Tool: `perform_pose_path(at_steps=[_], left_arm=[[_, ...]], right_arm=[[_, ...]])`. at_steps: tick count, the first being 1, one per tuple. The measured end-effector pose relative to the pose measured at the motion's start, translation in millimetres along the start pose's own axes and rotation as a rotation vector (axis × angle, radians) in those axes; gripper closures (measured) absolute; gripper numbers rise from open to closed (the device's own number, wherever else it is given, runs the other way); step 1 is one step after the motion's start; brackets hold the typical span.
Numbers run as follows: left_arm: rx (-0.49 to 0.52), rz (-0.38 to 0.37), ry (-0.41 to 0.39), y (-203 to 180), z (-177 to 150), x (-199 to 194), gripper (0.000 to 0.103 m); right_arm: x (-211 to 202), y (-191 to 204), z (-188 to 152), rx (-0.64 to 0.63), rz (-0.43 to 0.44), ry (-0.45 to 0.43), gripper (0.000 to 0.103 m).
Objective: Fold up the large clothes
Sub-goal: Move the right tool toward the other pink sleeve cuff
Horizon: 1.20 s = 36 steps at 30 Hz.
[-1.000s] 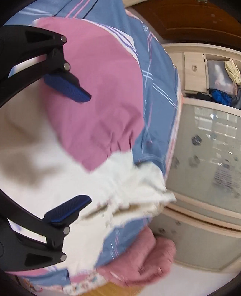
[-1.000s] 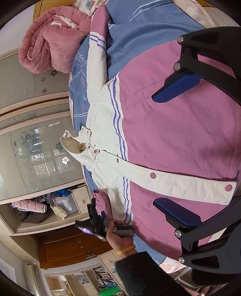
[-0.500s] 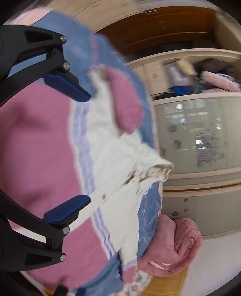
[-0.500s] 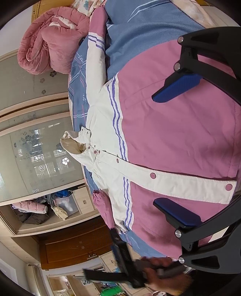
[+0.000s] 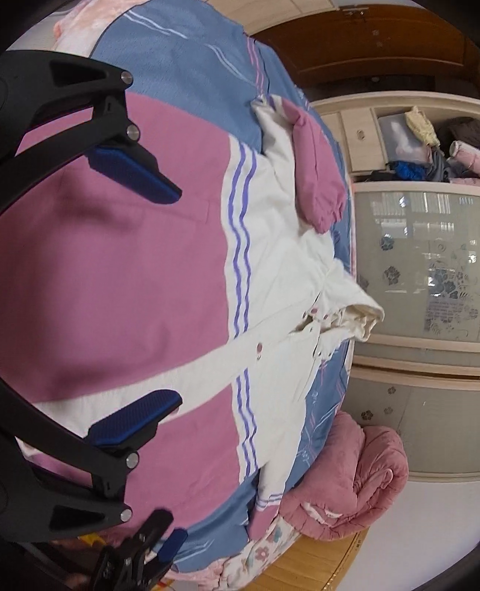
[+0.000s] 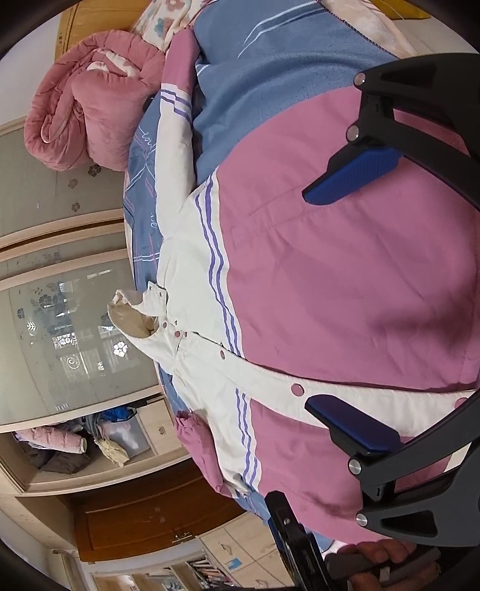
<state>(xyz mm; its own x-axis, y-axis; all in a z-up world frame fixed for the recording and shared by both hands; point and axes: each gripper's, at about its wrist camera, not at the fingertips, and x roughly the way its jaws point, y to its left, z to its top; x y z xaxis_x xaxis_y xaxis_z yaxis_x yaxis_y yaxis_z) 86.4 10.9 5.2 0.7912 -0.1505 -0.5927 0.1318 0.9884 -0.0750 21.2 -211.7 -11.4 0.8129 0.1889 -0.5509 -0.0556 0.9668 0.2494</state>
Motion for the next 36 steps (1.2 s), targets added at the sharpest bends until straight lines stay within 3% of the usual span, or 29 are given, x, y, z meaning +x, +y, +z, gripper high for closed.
perform_pose_path(at_steps=[13, 20, 23, 27, 31, 34, 35, 36], left_arm=[[-0.020, -0.014, 0.001, 9, 0, 1, 0.002], [-0.049, -0.012, 0.006, 14, 2, 6, 0.002], [-0.051, -0.013, 0.005, 14, 4, 6, 0.002], [-0.074, -0.001, 0.003, 21, 6, 9, 0.002], [-0.123, 0.000, 0.020, 33, 11, 17, 0.002], [-0.160, -0.003, 0.009, 42, 17, 18, 0.002], [-0.170, -0.006, 0.009, 44, 19, 20, 0.002], [-0.178, -0.011, 0.009, 46, 20, 21, 0.002]], right_arm=[[6, 7, -3, -0.019, 0.015, 0.017, 0.001], [8, 6, 10, 0.010, 0.089, 0.031, 0.001], [11, 14, 41, 0.004, 0.117, 0.053, 0.001], [32, 41, 111, -0.025, 0.227, 0.097, 0.001], [88, 75, 173, -0.012, 0.364, 0.205, 0.001], [146, 107, 203, 0.018, 0.468, 0.342, 0.002], [164, 118, 209, 0.018, 0.486, 0.371, 0.008], [186, 131, 217, 0.005, 0.472, 0.395, 0.021]])
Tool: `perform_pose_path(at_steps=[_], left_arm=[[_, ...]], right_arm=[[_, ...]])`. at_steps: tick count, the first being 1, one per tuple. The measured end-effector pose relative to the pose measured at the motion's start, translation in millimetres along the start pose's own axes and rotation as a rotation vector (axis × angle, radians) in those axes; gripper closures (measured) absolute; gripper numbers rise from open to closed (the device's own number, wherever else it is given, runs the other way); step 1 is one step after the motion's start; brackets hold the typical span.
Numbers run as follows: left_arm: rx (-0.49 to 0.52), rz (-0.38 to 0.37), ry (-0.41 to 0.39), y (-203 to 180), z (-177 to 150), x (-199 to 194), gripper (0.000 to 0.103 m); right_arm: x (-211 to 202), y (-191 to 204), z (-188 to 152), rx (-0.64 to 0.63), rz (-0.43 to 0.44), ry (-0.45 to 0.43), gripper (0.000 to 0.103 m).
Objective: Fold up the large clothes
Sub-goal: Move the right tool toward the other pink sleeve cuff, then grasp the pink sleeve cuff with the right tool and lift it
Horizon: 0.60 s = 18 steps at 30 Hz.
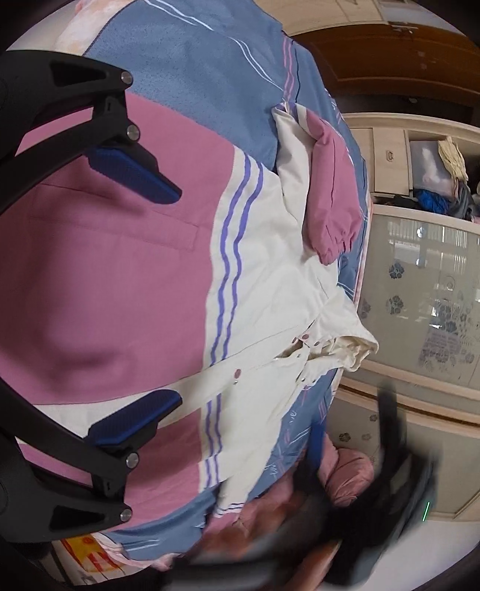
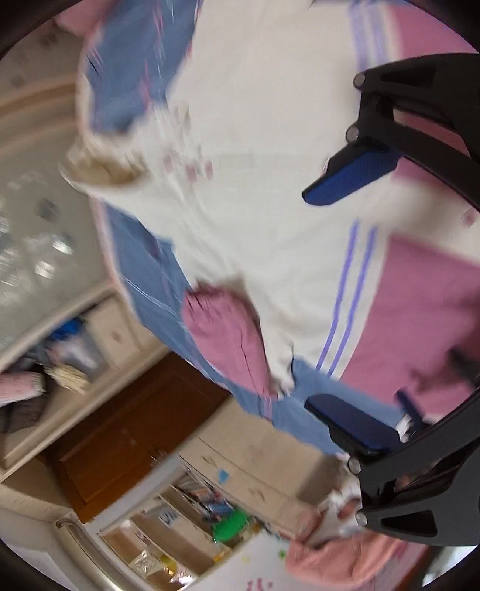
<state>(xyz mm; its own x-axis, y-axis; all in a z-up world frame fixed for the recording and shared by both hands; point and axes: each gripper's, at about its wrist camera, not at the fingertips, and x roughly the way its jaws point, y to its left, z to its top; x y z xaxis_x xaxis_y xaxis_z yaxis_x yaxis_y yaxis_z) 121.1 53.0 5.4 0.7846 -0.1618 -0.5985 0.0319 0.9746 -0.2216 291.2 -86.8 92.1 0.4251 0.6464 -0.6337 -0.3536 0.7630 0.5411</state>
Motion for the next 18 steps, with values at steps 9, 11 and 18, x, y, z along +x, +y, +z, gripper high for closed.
perform_pose_path(at_steps=[9, 11, 18], left_arm=[[-0.016, 0.024, -0.008, 10, 17, 19, 0.002], [-0.014, 0.040, -0.019, 15, 21, 23, 0.002], [-0.086, 0.039, -0.018, 39, 28, 26, 0.002]], right_arm=[[137, 12, 78, -0.001, -0.061, 0.124, 0.038], [154, 8, 89, 0.012, -0.078, 0.131, 0.038], [204, 5, 106, 0.059, -0.036, 0.178, 0.038]])
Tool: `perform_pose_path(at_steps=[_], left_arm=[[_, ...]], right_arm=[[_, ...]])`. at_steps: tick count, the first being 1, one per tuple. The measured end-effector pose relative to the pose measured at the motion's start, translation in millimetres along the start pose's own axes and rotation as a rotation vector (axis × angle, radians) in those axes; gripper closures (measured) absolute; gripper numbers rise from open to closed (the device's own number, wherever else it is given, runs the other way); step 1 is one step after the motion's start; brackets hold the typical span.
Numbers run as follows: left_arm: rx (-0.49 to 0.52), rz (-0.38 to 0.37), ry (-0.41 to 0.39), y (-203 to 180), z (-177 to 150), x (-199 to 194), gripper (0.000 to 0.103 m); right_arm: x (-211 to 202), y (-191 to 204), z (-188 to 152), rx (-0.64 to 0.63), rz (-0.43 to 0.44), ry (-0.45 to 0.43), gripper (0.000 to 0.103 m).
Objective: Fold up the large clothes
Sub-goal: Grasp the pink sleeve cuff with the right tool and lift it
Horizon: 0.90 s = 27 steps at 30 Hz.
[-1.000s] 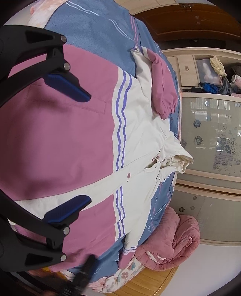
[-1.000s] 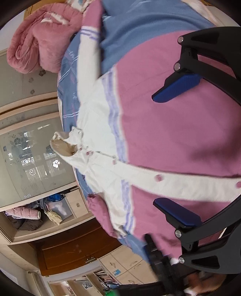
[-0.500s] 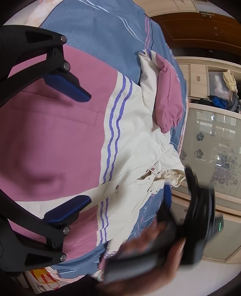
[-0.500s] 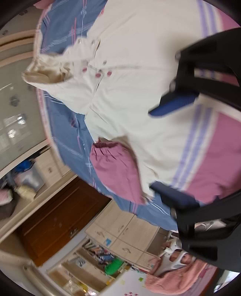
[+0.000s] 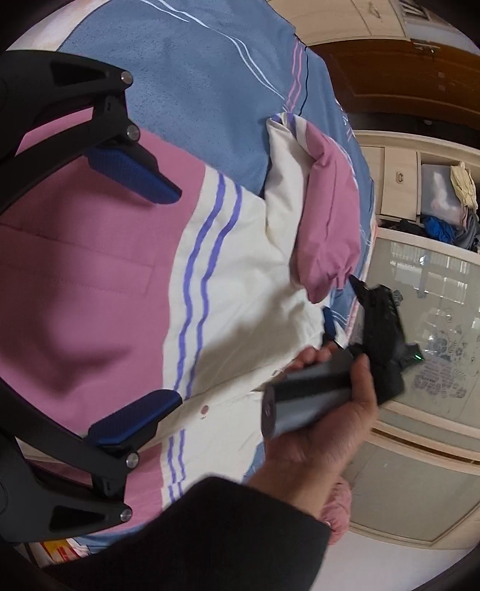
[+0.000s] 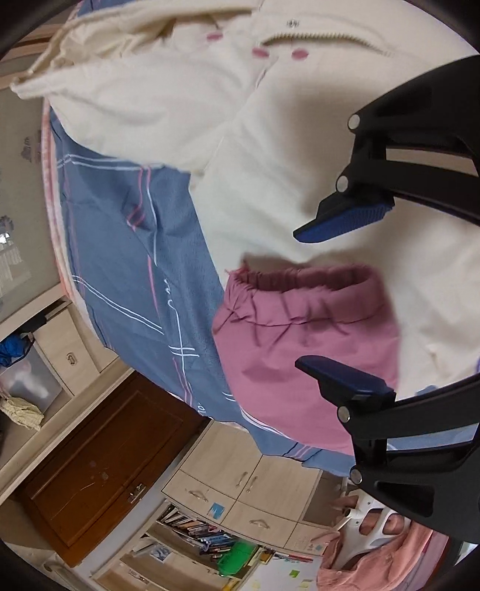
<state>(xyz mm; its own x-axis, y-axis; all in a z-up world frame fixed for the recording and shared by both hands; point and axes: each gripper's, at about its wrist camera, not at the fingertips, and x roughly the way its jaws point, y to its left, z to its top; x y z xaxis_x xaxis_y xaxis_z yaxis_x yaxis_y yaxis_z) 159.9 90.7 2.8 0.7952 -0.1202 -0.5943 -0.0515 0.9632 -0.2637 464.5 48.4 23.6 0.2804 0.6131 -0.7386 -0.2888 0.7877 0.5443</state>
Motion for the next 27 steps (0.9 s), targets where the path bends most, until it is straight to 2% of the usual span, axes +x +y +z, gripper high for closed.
perform_pose_path(at_steps=[2, 3, 4, 8, 9, 10, 14, 16, 20, 27], left_arm=[[-0.002, 0.006, -0.004, 3, 1, -1, 0.002], [-0.008, 0.004, -0.003, 5, 2, -2, 0.002], [-0.015, 0.001, -0.003, 7, 3, -3, 0.002], [-0.023, 0.006, -0.010, 10, 4, -5, 0.002], [-0.024, 0.007, -0.012, 10, 5, -6, 0.002], [-0.023, 0.008, -0.012, 10, 4, -5, 0.002], [-0.019, 0.006, -0.011, 7, 3, -5, 0.002], [-0.017, 0.008, -0.009, 6, 3, -4, 0.002], [-0.017, 0.003, -0.013, 5, 4, -4, 0.002], [0.008, -0.008, -0.008, -3, 0, -1, 0.002]], right_arm=[[13, 4, 0, -0.006, 0.013, 0.030, 0.039], [15, 7, 0, -0.013, 0.023, 0.036, 0.051], [17, 10, -1, -0.019, 0.021, 0.041, 0.066], [5, 20, -4, -0.070, 0.010, -0.011, 0.076], [0, 23, -4, -0.078, 0.010, -0.029, 0.082], [-6, 26, -5, -0.080, 0.028, -0.038, 0.094], [-35, 46, -7, -0.176, 0.033, -0.113, 0.094], [-46, 54, -6, -0.189, 0.051, -0.122, 0.094], [-85, 63, -8, -0.201, 0.032, -0.213, 0.094], [-162, 34, -7, -0.176, -0.021, -0.320, 0.095]])
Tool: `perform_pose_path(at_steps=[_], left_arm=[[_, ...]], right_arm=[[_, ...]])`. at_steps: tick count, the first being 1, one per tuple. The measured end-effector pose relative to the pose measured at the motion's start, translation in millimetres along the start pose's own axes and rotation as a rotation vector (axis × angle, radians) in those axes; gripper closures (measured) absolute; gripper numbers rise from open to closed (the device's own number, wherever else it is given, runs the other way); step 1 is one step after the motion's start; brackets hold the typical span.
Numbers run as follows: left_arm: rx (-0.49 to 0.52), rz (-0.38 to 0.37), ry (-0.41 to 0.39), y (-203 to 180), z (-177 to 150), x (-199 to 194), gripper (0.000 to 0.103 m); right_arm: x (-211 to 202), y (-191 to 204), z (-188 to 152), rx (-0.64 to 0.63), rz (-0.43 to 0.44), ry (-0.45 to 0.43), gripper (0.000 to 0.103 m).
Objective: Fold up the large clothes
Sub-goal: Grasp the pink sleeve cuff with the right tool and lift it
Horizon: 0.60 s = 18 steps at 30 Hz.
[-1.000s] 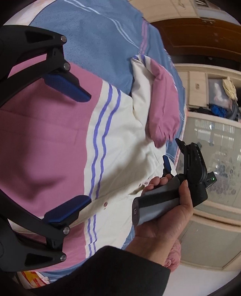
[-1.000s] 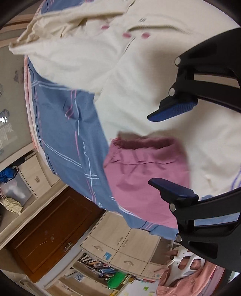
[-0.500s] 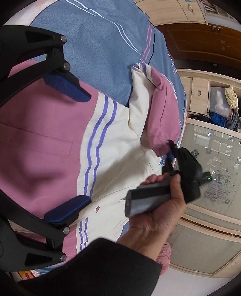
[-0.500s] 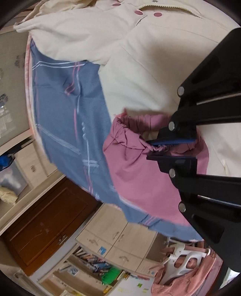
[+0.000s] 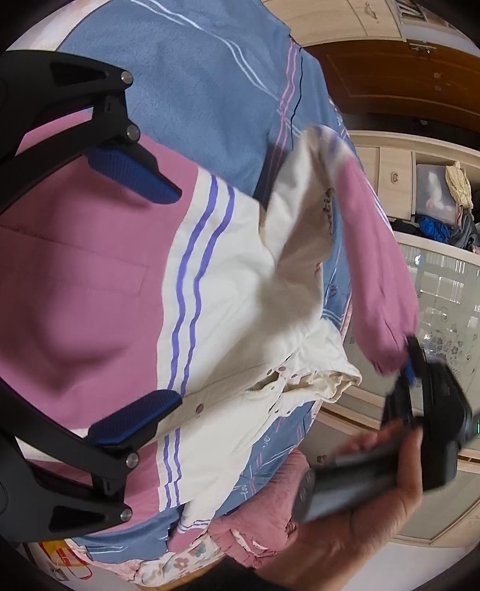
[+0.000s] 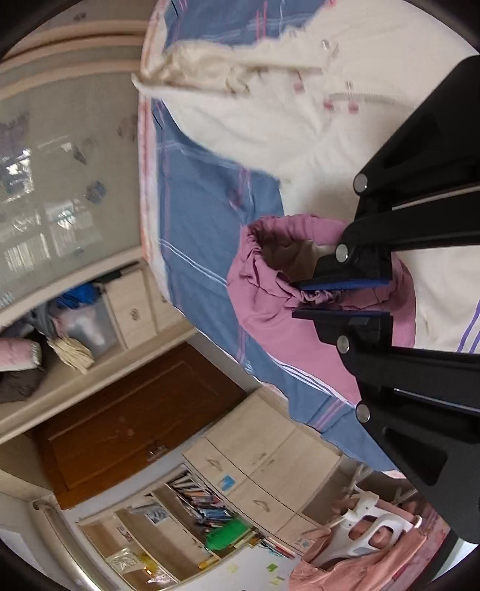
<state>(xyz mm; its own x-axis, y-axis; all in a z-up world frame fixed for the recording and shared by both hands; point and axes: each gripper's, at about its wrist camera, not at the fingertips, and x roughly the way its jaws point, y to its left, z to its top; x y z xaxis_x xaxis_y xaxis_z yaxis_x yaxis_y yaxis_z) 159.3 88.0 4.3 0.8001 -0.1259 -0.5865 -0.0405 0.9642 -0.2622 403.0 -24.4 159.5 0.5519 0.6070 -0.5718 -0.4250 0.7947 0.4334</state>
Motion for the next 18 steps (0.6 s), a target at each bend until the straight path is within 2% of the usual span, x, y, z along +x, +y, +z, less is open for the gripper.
perform_pose_path(at_steps=[5, 9, 13, 17, 18], left_arm=[[0.017, -0.031, -0.020, -12, 0, -4, 0.002], [0.045, -0.053, -0.009, -23, -3, -3, 0.002], [0.069, -0.059, 0.005, -29, -6, 0, 0.002], [0.073, -0.067, 0.015, -32, -8, 2, 0.002], [0.073, -0.068, 0.018, -32, -8, 2, 0.002]], right_arm=[[-52, -51, 4, 0.049, -0.081, -0.047, 0.098], [-71, -91, -11, 0.091, -0.153, -0.041, 0.099], [-65, -132, -45, 0.158, -0.191, -0.008, 0.099], [-28, -152, -85, 0.187, -0.227, 0.088, 0.098], [-21, -154, -94, 0.195, -0.235, 0.108, 0.094]])
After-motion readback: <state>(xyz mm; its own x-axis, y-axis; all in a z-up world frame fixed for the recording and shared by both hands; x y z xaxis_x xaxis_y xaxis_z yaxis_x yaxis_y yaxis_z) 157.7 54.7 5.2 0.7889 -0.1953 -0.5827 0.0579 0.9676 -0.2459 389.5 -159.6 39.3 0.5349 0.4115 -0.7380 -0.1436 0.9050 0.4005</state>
